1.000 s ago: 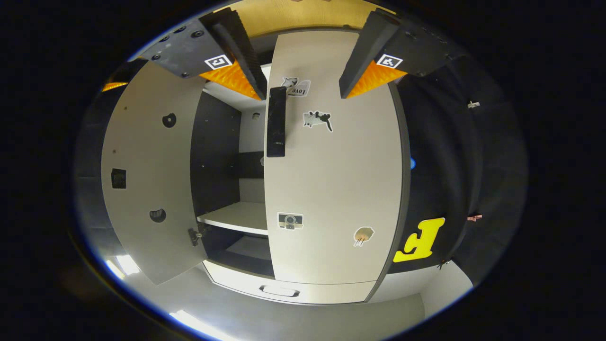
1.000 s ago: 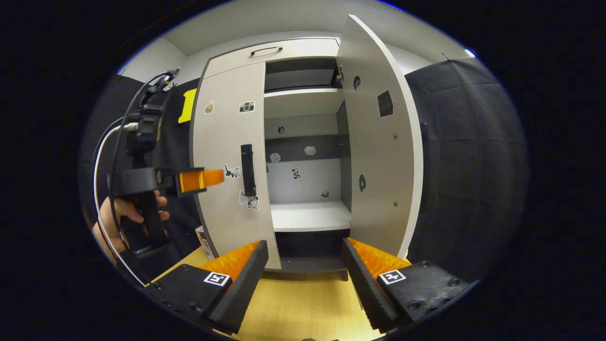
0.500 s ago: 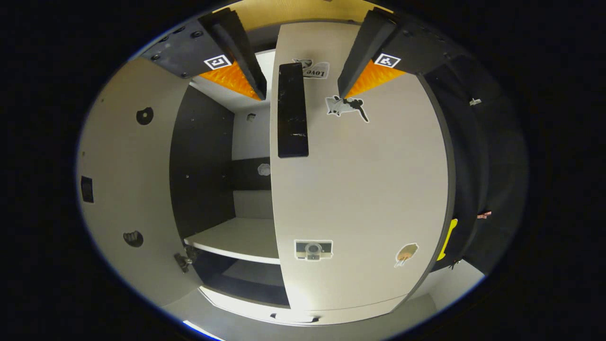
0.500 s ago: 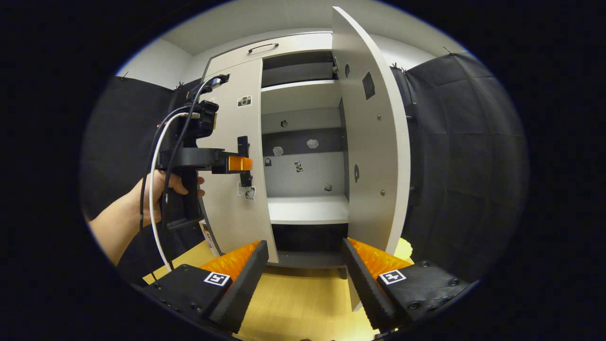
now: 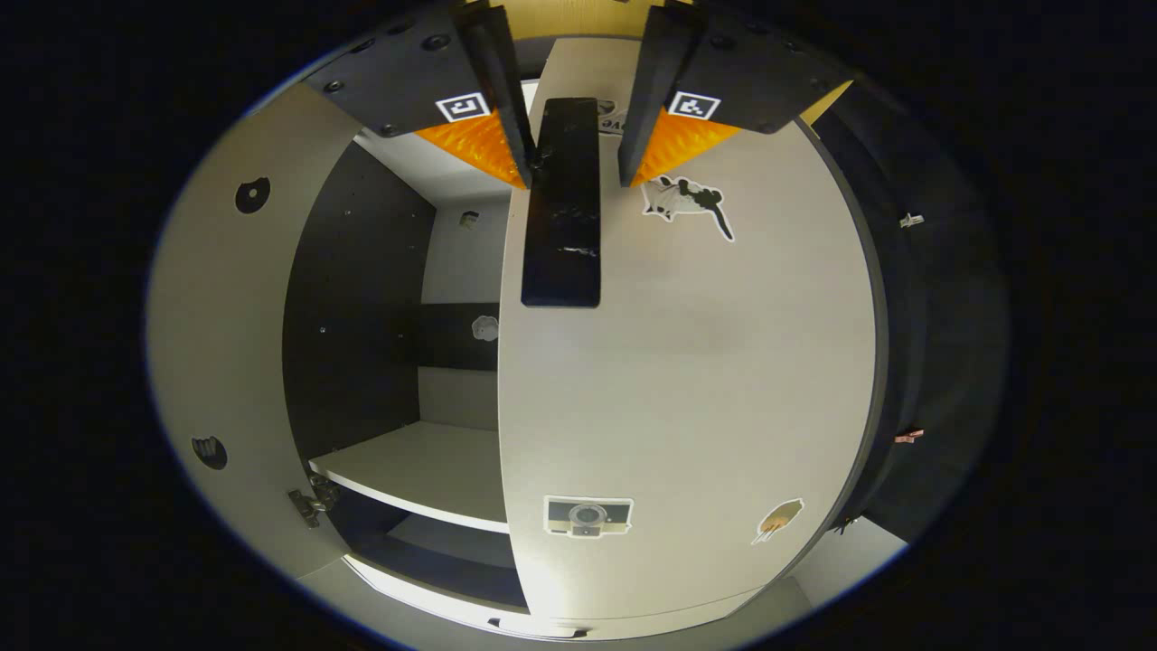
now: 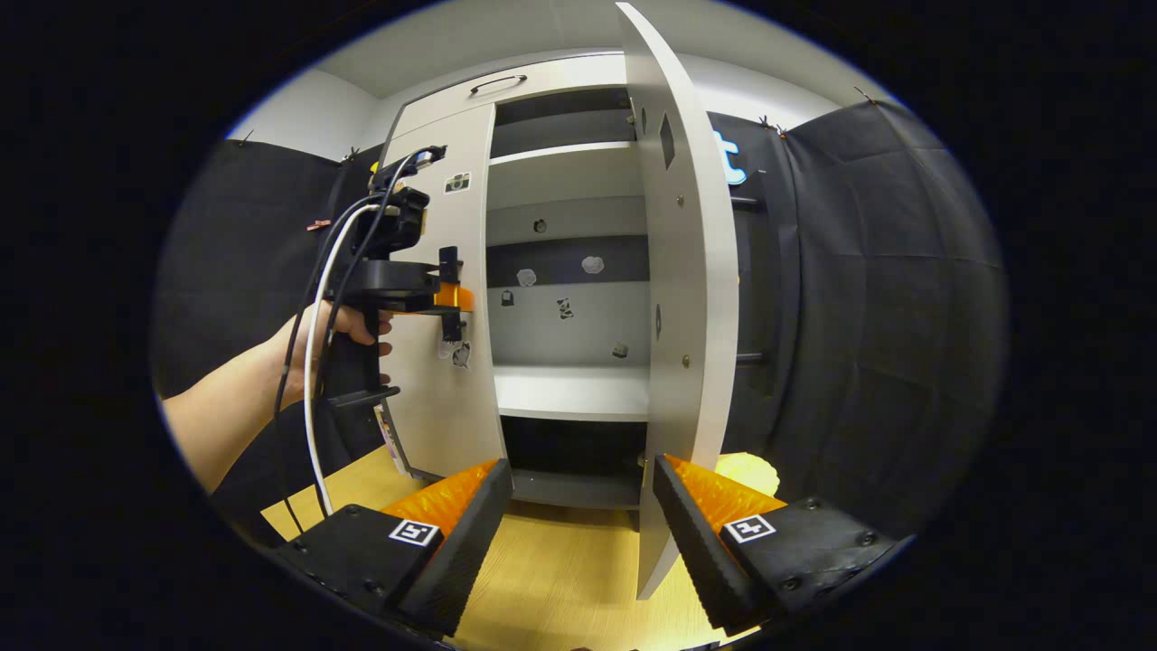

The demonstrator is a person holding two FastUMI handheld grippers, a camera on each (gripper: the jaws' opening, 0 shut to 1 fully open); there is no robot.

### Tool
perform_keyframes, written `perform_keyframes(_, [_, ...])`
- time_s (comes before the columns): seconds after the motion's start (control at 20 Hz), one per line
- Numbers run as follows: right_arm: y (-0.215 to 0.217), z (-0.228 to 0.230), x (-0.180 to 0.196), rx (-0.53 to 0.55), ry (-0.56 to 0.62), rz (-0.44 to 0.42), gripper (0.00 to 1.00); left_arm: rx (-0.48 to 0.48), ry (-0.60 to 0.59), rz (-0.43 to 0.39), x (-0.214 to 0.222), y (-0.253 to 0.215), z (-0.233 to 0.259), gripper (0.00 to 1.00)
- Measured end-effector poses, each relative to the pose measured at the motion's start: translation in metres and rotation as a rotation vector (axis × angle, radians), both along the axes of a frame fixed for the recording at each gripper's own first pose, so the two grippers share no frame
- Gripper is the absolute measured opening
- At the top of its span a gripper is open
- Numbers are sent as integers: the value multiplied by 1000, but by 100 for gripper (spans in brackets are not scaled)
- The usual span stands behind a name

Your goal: Open the right door of the double-door shoe cabinet with the right hand, and open the left door with the left hand.

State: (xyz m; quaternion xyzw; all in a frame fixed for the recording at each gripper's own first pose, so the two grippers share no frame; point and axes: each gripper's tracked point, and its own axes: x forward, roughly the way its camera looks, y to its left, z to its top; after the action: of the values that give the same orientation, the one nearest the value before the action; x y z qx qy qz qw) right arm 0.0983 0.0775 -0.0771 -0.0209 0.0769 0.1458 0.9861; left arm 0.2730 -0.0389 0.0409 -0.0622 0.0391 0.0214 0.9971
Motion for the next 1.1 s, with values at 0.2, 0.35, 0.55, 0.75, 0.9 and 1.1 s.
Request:
perform_keyframes(0.2, [2,-4,-1,19,18,46,99,-15,-3,29,3,-2,-1,38])
perform_keyframes(0.35, [1,-9,-4,33,34,67,98,26,-6,48,4,-2,-3,34])
perform_keyframes(0.55, [-1,-20,-5,41,74,87,98,22,-12,43,4,-2,-5,24])
perform_keyframes(0.75, [5,-30,-12,57,120,121,99,43,7,55,3,-1,-6,12])
perform_keyframes(0.9, [9,-28,-18,54,119,127,99,18,10,63,1,-1,-7,11])
perform_keyframes(1.1, [3,-15,-17,65,81,73,98,1,14,43,-5,1,-8,11])
